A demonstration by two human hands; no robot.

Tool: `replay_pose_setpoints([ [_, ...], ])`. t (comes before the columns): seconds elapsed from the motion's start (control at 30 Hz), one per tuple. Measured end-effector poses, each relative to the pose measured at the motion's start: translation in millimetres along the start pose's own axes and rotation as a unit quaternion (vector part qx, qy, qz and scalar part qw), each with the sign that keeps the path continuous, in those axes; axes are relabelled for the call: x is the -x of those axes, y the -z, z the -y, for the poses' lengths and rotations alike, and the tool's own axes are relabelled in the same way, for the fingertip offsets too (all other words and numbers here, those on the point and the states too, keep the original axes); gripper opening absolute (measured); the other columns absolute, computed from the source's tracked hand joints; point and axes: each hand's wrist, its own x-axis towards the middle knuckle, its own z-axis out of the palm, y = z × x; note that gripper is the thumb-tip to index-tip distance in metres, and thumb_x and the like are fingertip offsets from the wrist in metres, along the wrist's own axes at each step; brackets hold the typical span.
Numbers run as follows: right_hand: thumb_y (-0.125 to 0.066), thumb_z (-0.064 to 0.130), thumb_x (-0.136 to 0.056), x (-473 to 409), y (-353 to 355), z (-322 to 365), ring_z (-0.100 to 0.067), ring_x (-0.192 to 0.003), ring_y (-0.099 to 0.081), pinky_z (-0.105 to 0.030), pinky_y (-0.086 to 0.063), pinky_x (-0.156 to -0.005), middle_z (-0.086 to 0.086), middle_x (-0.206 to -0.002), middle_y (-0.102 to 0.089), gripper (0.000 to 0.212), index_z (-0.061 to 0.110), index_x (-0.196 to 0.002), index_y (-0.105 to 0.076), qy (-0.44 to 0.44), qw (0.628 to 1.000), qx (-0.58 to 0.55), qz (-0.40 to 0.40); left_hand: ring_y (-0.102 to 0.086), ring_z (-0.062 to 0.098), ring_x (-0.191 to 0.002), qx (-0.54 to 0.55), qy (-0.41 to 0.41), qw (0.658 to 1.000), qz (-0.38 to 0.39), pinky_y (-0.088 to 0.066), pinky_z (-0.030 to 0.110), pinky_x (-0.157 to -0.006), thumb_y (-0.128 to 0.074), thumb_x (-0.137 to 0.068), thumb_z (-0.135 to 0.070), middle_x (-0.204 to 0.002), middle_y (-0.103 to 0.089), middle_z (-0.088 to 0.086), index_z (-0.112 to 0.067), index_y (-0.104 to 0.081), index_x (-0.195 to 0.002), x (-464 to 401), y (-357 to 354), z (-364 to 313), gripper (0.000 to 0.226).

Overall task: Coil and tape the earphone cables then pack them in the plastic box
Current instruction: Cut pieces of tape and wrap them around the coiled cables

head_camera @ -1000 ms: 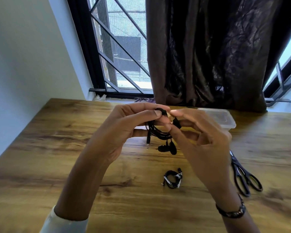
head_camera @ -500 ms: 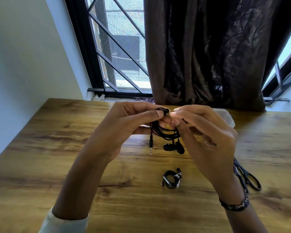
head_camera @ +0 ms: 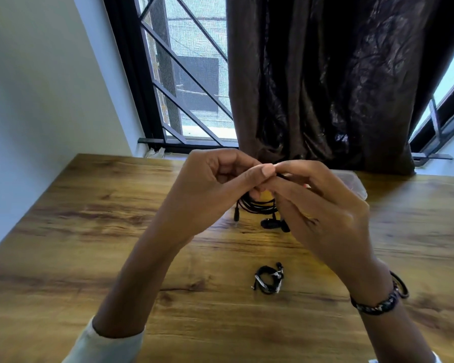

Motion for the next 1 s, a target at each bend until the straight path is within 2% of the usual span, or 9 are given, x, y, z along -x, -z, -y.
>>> replay_pose_setpoints([
  [0.1, -0.071, -0.005, -0.083, -2, 1, 3, -0.007, -0.085, -0.065, -0.011, -0.05, -0.078, -0.012, -0.098, -0.07, 0.017, 0.004, -0.098, -0.073, -0.045, 0.997, -0.064, -0.013, -0.067, 0.013, -0.061, -0.012, -0.025, 1.0, -0.012, -0.057, 0.025, -0.063, -0.068, -0.082, -0.02, -0.07, -0.073, 0.002, -0.008, -0.074, -0.088, -1, 1, 4, 0.015],
  [0.23, -0.073, 0.002, -0.083, 0, 3, 12, -0.009, -0.09, -0.071, -0.017, -0.056, -0.07, 0.004, -0.103, -0.071, 0.039, 0.015, -0.112, -0.052, -0.228, 0.936, -0.268, -0.025, -0.068, 0.01, -0.06, -0.013, -0.041, 0.999, -0.023, -0.055, 0.018, -0.061, -0.068, -0.081, -0.016, -0.071, -0.074, -0.001, -0.01, -0.073, -0.087, -1, 1, 6, 0.01],
  [0.3, -0.074, 0.005, -0.083, 0, 1, 11, -0.005, -0.087, -0.071, -0.013, -0.055, -0.068, 0.005, -0.1, -0.071, 0.035, 0.011, -0.113, -0.058, -0.237, 0.941, -0.241, -0.024, -0.07, 0.009, -0.062, -0.014, -0.051, 0.999, -0.013, -0.054, 0.017, -0.062, -0.067, -0.083, -0.011, -0.074, -0.075, -0.003, -0.011, -0.073, -0.088, -1, 0, 7, 0.008],
  [0.43, -0.075, 0.005, -0.084, 0, -1, 8, -0.004, -0.081, -0.069, -0.011, -0.053, -0.065, -0.001, -0.092, -0.072, 0.018, 0.005, -0.102, -0.072, -0.19, 0.97, -0.147, -0.034, -0.072, 0.013, -0.069, -0.04, -0.065, 0.997, -0.004, -0.058, 0.024, -0.068, -0.067, -0.085, -0.008, -0.079, -0.075, 0.0, -0.012, -0.073, -0.095, 2, 2, 9, 0.012],
  [0.53, -0.075, 0.004, -0.083, 0, -2, 9, -0.006, -0.078, -0.07, -0.015, -0.055, -0.064, -0.001, -0.09, -0.072, 0.017, 0.005, -0.1, -0.073, -0.204, 0.964, -0.165, -0.046, -0.073, 0.014, -0.07, -0.054, -0.067, 0.996, -0.004, -0.059, 0.026, -0.068, -0.068, -0.086, -0.005, -0.079, -0.075, 0.002, -0.01, -0.073, -0.097, 3, 2, 11, 0.013],
  [0.6, -0.075, 0.003, -0.083, 1, -4, 10, -0.005, -0.077, -0.07, -0.012, -0.053, -0.064, 0.001, -0.089, -0.072, 0.017, 0.006, -0.1, -0.073, -0.214, 0.959, -0.177, -0.044, -0.073, 0.013, -0.07, -0.056, -0.064, 0.996, -0.005, -0.059, 0.026, -0.068, -0.069, -0.084, -0.005, -0.078, -0.075, 0.002, -0.009, -0.073, -0.096, 3, 1, 12, 0.013],
  [0.77, -0.067, 0.007, -0.088, 6, -3, 10, -0.01, -0.086, -0.072, -0.016, -0.056, -0.072, 0.003, -0.096, -0.073, 0.02, 0.011, -0.108, -0.071, -0.307, 0.906, -0.291, -0.015, -0.073, 0.01, -0.075, -0.051, -0.046, 0.998, 0.015, -0.057, 0.019, -0.069, -0.065, -0.086, 0.0, -0.081, -0.076, -0.002, -0.012, -0.072, -0.096, 2, 4, 12, 0.018],
  [0.9, -0.07, 0.011, -0.086, 4, -3, 9, -0.009, -0.085, -0.072, -0.016, -0.056, -0.072, 0.004, -0.095, -0.074, 0.019, 0.012, -0.105, -0.071, -0.314, 0.907, -0.279, -0.014, -0.073, 0.013, -0.073, -0.045, -0.041, 0.998, 0.028, -0.056, 0.019, -0.068, -0.069, -0.083, -0.015, -0.08, -0.076, 0.001, -0.012, -0.073, -0.097, 0, 3, 13, 0.015],
  [1.0, -0.071, 0.007, -0.085, 4, -5, 9, -0.011, -0.084, -0.072, -0.019, -0.056, -0.072, 0.002, -0.093, -0.074, 0.019, 0.011, -0.104, -0.072, -0.316, 0.905, -0.282, -0.022, -0.072, 0.014, -0.068, -0.039, -0.041, 0.998, -0.002, -0.057, 0.023, -0.066, -0.069, -0.084, -0.01, -0.076, -0.075, 0.001, -0.013, -0.074, -0.092, -1, 0, 18, 0.01],
])
